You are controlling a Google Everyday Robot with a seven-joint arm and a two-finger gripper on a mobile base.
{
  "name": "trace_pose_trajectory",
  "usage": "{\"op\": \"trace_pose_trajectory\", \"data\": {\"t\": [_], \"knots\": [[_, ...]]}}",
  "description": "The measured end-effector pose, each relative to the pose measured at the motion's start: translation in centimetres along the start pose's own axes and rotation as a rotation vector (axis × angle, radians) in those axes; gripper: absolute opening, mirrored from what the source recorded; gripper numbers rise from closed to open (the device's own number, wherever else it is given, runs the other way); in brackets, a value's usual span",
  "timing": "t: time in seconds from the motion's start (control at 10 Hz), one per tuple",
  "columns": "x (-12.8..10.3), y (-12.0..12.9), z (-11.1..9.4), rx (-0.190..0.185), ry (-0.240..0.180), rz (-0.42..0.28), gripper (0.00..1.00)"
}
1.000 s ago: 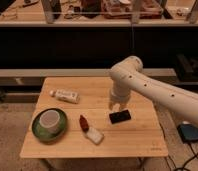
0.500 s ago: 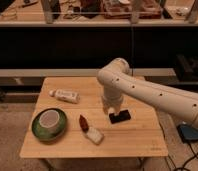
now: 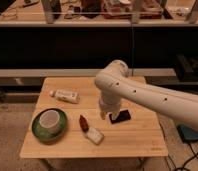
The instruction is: Move the arm in a circular motion
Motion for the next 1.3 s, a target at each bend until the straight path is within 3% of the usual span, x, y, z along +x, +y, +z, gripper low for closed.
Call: {"op": "trace_pose_trajectory", "data": {"t": [0.2,0.4,1.0,1.2,1.3], "knots": [[1.1,-2.2,0.2,0.006,-0.006,-0.033,0.41],[2.3,-5.1,-0.3,0.015,-0.003,-0.125,0.41],[1.9,-4.9,-0.6,0.025,-0.024,-0.118,0.41],[3.1,-5.2,-0.5,-0.015,-0.011,-0.238,0.41],[3.5,-6.0,-0.7,-0.014,-0.008,-0.269,0.41]]}}
